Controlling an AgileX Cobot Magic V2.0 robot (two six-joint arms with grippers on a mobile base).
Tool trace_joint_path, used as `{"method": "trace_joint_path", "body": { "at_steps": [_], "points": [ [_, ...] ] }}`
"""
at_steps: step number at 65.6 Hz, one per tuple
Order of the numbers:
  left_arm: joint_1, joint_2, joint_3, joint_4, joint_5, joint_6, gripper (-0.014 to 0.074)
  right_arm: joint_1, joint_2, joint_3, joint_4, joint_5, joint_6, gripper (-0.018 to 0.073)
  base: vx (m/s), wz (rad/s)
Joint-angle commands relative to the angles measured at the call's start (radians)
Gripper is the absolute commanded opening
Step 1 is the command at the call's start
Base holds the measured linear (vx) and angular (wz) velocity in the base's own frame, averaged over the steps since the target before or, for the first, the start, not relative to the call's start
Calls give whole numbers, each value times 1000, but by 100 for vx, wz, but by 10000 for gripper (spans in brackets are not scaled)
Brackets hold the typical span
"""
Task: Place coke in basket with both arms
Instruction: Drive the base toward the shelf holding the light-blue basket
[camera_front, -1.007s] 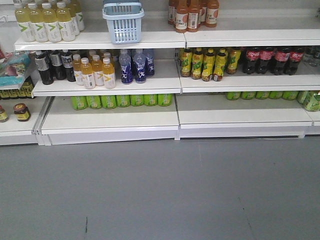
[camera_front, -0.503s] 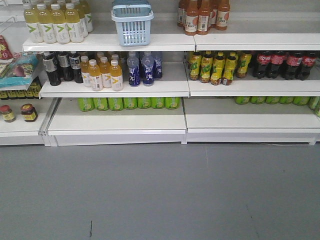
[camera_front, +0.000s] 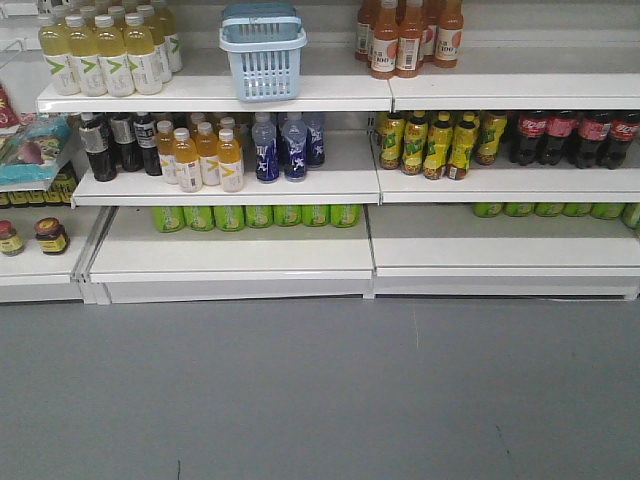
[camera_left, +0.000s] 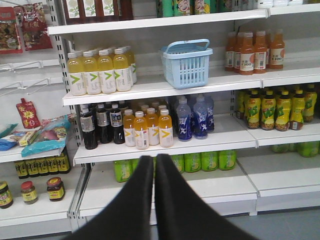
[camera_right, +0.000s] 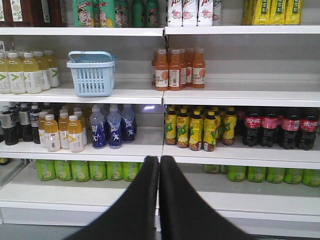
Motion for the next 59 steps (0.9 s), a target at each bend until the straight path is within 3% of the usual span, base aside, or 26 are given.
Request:
{"method": "trace_joint_path", "body": {
  "at_steps": [1, 59],
  "points": [
    [-2, -19, -2, -7, -70, -7, -6, -4, -15, 11, -5, -71, -1, -9, 9, -3],
    [-2, -19, -2, -7, -70, -7, -6, -4, -15, 11, -5, -71, -1, -9, 11, -2]
  ]
}}
